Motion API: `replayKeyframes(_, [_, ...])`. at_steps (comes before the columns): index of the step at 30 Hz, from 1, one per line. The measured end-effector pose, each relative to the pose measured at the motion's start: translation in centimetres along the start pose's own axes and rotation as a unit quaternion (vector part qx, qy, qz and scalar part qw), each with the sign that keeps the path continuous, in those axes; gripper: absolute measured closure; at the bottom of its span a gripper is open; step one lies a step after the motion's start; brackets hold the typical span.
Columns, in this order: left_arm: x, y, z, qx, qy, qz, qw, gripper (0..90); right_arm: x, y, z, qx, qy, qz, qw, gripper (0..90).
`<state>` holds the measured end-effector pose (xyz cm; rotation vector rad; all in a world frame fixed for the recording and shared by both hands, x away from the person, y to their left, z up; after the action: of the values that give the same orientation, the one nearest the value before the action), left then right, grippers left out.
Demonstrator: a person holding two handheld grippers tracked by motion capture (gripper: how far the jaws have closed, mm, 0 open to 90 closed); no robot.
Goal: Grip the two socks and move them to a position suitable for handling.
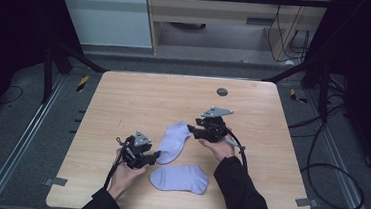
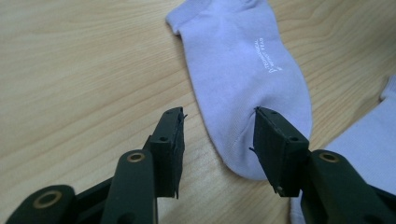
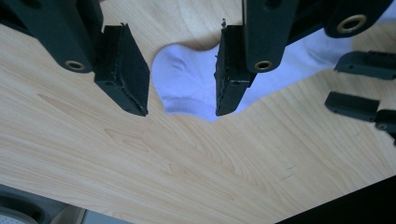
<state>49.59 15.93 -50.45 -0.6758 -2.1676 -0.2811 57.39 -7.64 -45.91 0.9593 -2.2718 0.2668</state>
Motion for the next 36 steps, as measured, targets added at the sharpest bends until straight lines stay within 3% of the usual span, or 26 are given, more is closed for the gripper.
replayKeyframes(4, [-0.4,-0.4,0.2,0.019,0.006,-0.006,0.9998,53.4,-1.4,-0.7,0.2,-0.009,0.015,0.005,0.9998,58.2])
replayKeyframes(12, [-1.2,-0.8,0.5,0.021,0.02,-0.017,0.9994,58.7,-4.2,-1.8,1.6,-0.019,0.054,0.008,0.9983,61.5])
replayKeyframes(22, [-1.3,-1.1,0.5,0.021,0.018,-0.019,0.9994,69.2,-6.4,-1.6,2.6,0.002,0.094,0.014,0.9954,68.9])
replayKeyframes(27, [-1.3,-0.9,0.5,0.024,0.018,-0.017,0.9994,78.2,-6.4,-1.1,2.5,0.002,0.102,0.0,0.9948,85.7])
replayKeyframes(31, [-1.3,-0.8,0.4,0.015,0.02,-0.016,0.9996,85.5,-5.7,-0.8,2.3,0.0,0.1,-0.01,0.9949,87.2])
replayKeyframes(36, [-0.6,-0.8,-0.5,0.01,0.0,-0.012,0.9999,86.4,-3.0,-0.6,2.1,-0.007,0.075,-0.025,0.9968,87.3])
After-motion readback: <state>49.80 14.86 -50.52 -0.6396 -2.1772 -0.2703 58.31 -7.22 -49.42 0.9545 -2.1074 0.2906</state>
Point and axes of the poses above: each handheld gripper's, and its own axes: x roughly backward along the jaws, z roughly out of its underside, y roughly to its left, the point moved 3 cm from there along -x, roughly forward along the jaws, and after that the axes turned 8 degrees about y, right-handed, at the moved point
